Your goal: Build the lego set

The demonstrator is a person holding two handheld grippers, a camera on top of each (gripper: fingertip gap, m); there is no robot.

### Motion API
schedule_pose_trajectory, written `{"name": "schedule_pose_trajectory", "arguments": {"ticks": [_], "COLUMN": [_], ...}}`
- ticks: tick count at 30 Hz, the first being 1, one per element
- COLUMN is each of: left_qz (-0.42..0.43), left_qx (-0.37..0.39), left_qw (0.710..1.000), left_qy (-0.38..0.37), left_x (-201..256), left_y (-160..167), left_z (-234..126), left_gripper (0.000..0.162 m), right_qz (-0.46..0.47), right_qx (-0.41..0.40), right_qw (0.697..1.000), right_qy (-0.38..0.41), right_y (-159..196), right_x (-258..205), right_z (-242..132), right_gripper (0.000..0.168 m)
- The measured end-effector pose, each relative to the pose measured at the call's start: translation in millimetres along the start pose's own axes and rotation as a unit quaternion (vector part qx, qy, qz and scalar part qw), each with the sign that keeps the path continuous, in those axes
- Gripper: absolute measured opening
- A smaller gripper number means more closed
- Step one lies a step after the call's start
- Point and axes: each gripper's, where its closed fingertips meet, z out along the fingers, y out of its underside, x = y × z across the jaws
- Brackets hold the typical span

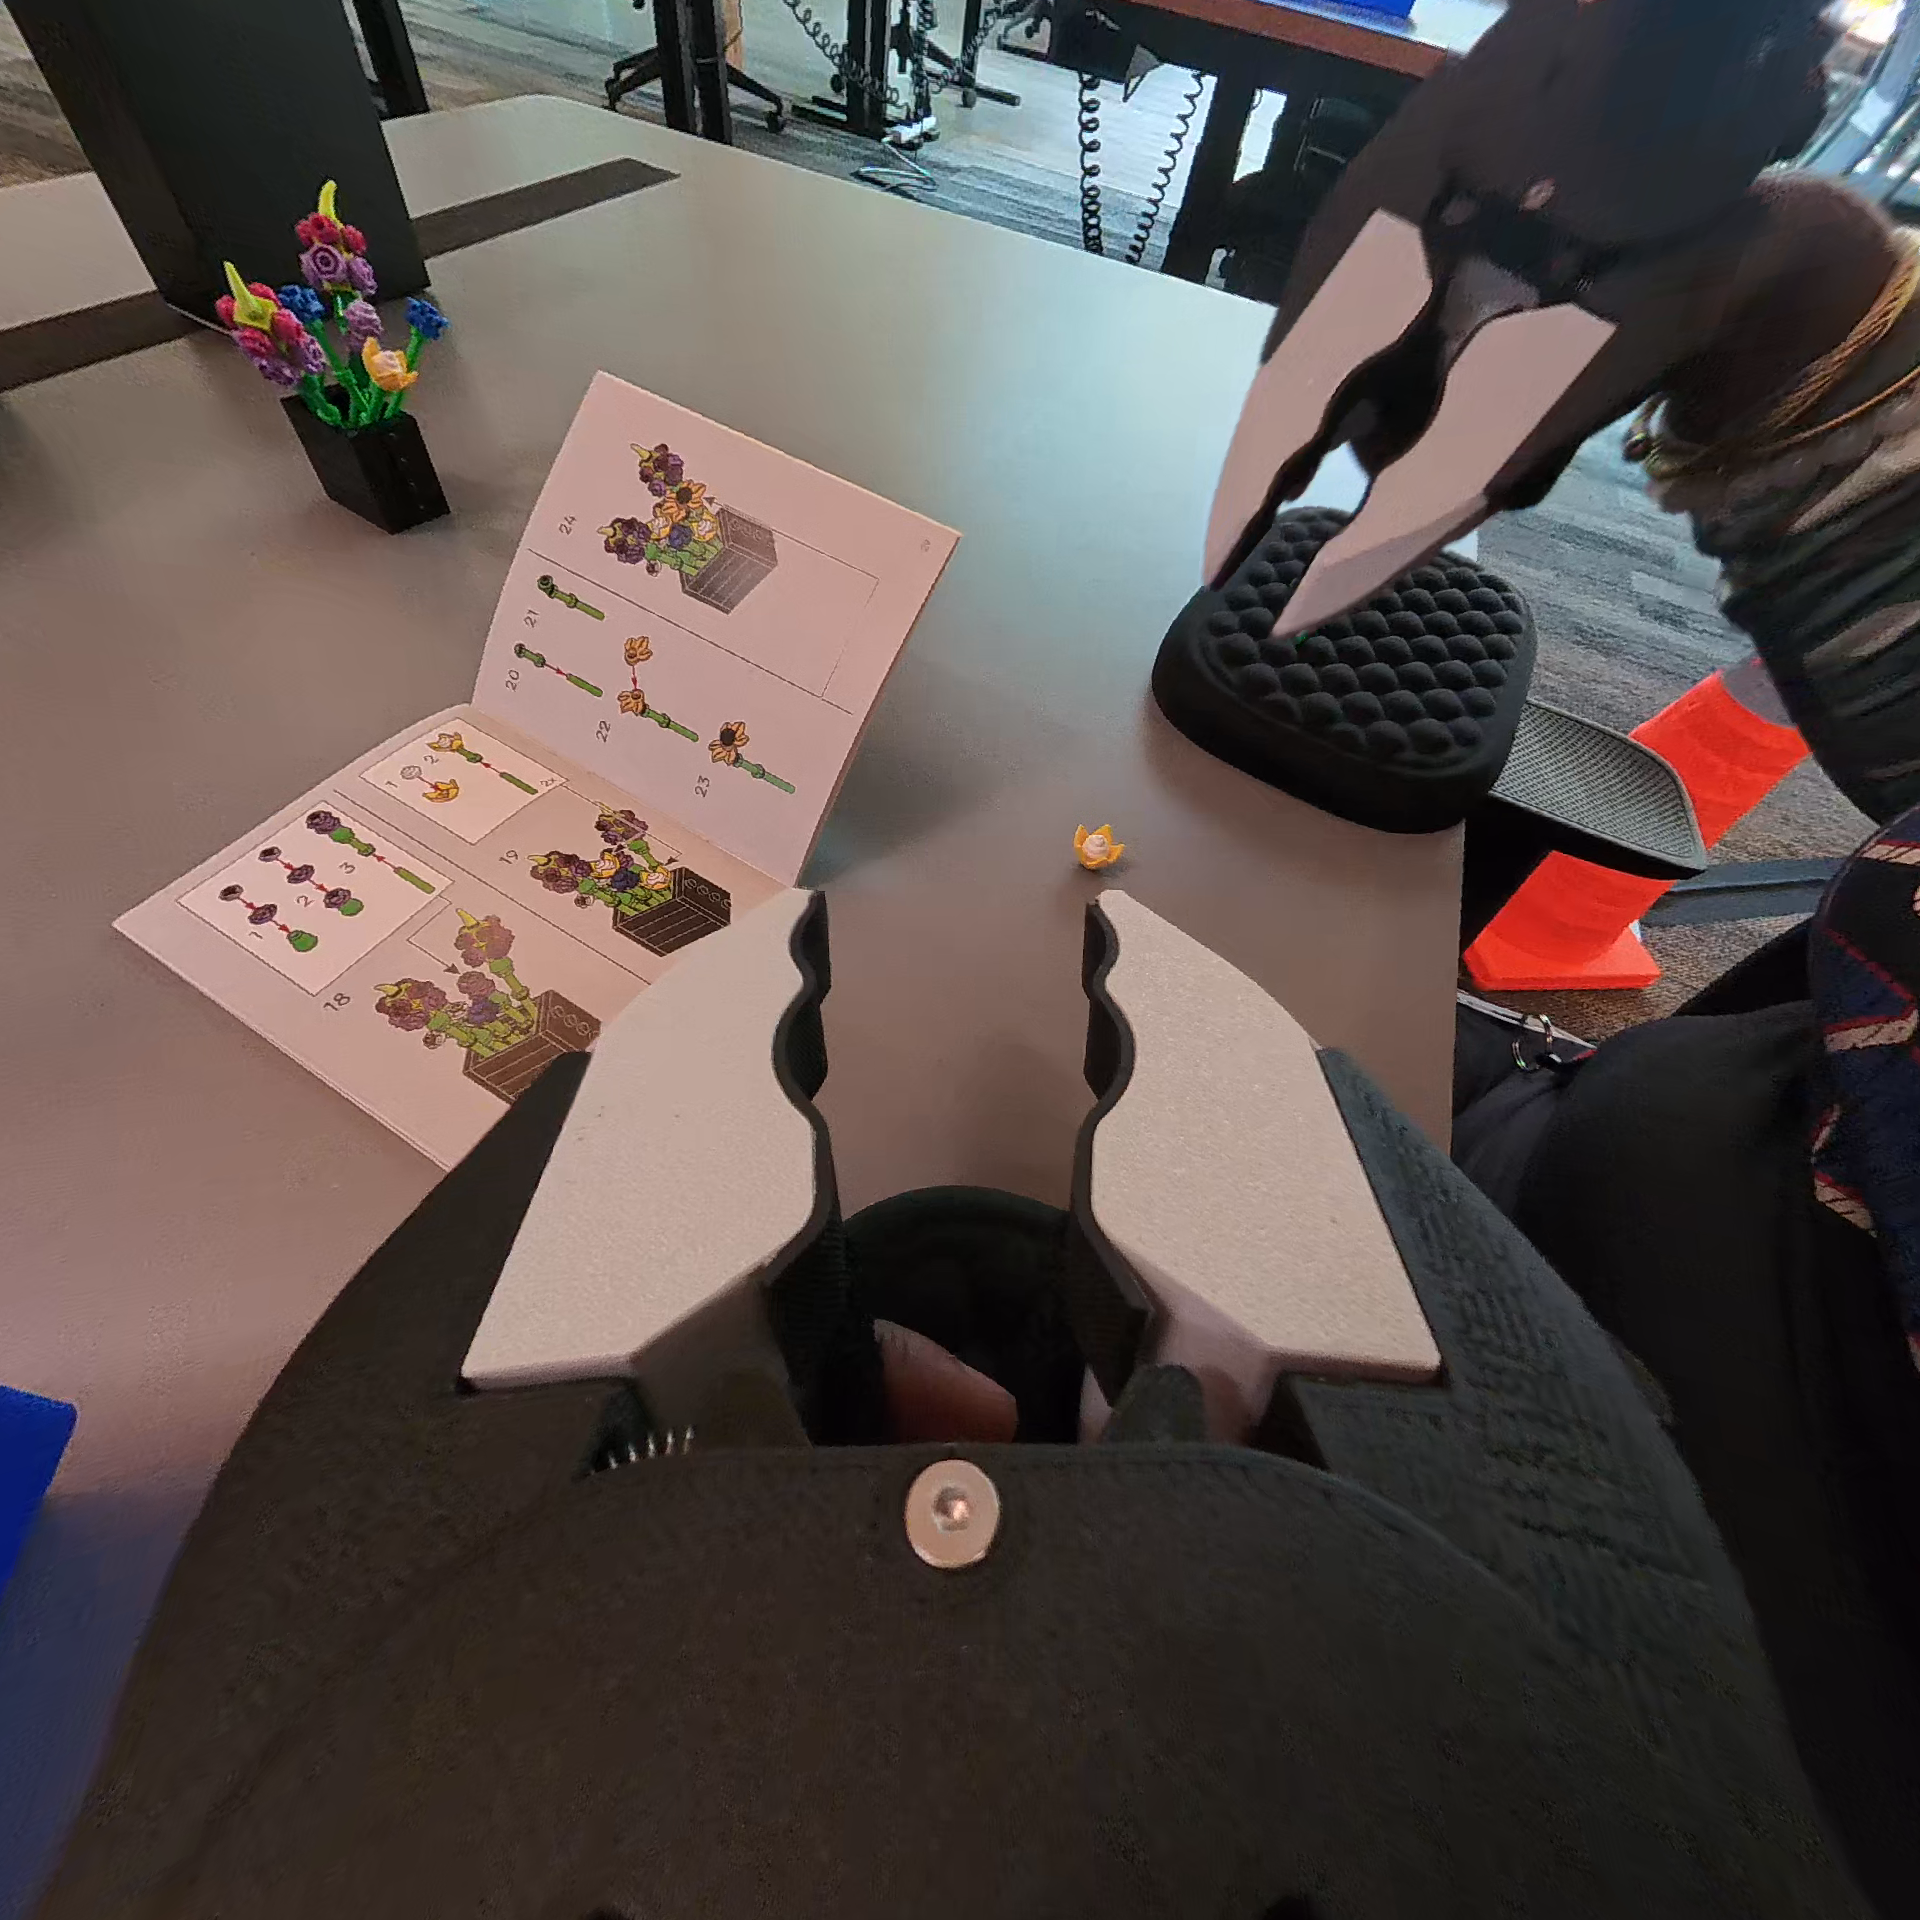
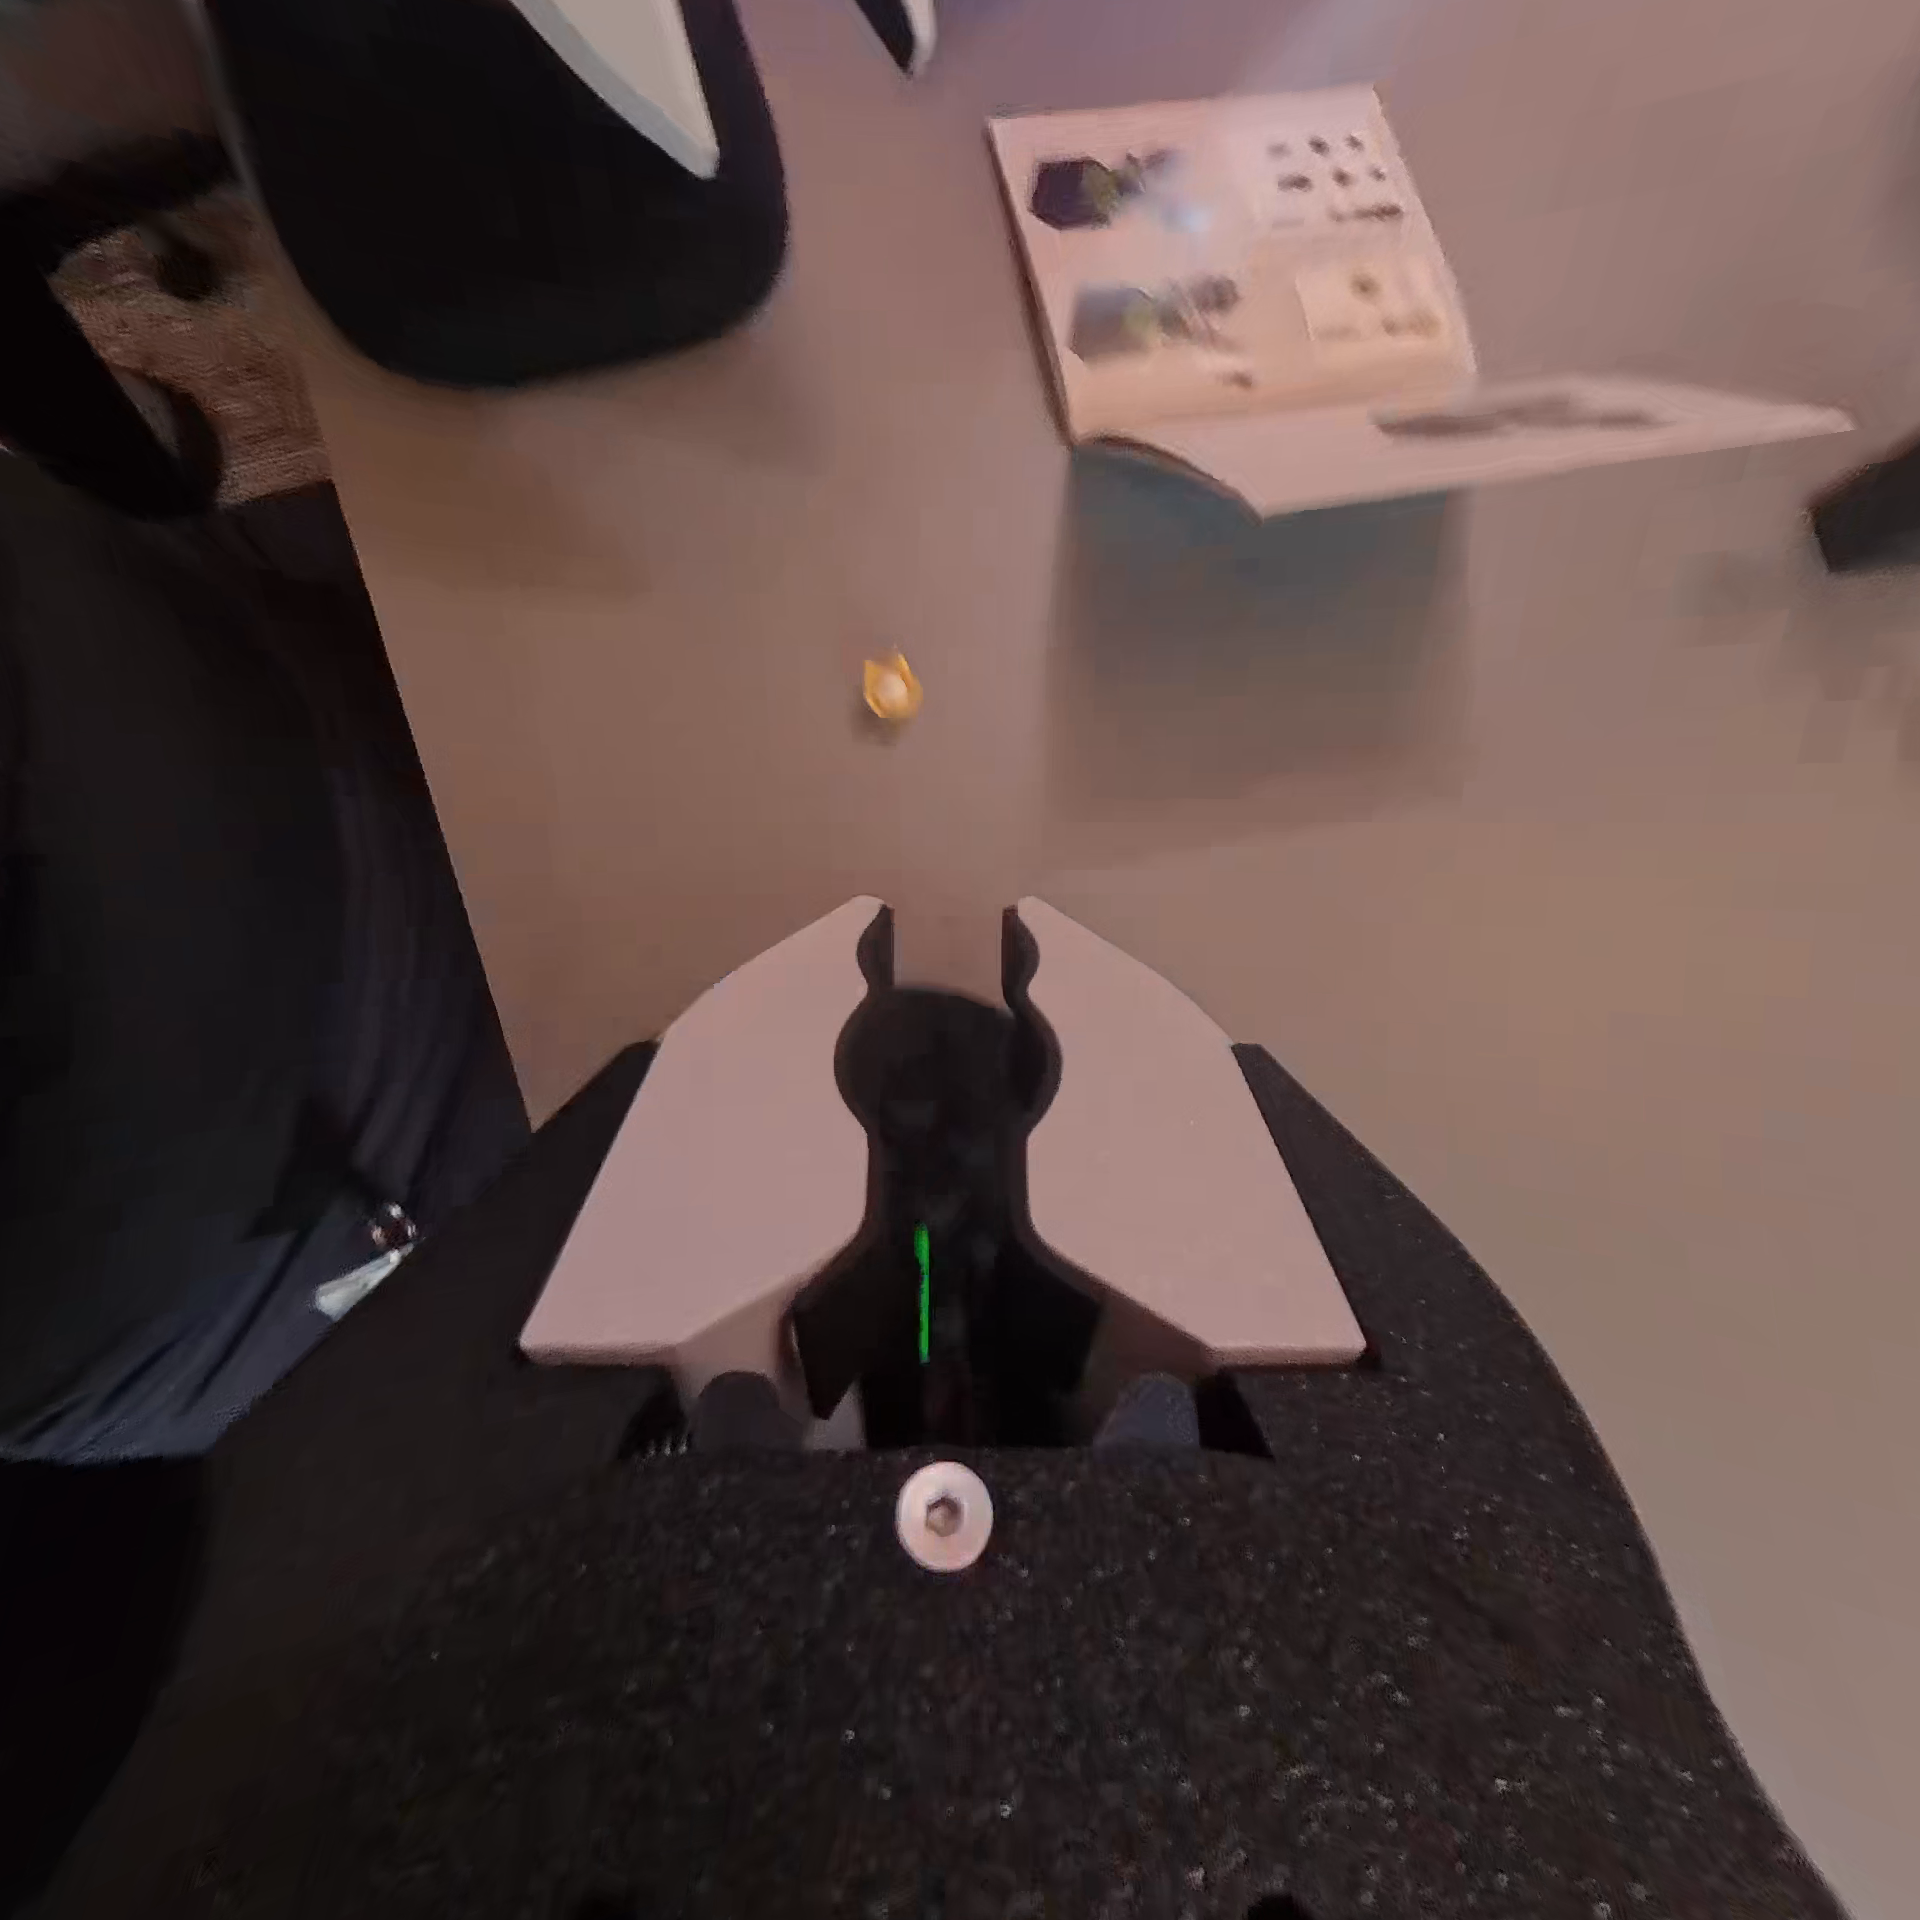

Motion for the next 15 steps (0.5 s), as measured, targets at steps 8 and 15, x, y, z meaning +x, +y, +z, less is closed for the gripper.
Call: {"name": "schedule_pose_trajectory", "arguments": {"ticks": [8,15], "left_qz": [0.032,0.08], "left_qx": [-0.034,-0.064], "left_qw": [0.999,0.995], "left_qy": [0.009,0.011], "left_x": [7.4,15.7], "left_y": [8.4,14.6], "left_z": [6.1,10.7], "left_gripper": [0.046,0.045], "right_qz": [-0.043,-0.051], "right_qx": [-0.011,-0.003], "right_qw": [0.998,0.998], "right_qy": [-0.033,-0.031], "right_y": [-14.0,-21.1], "right_x": [-13.2,-12.4], "right_z": [61.9,72.9], "right_gripper": [0.028,0.021]}}
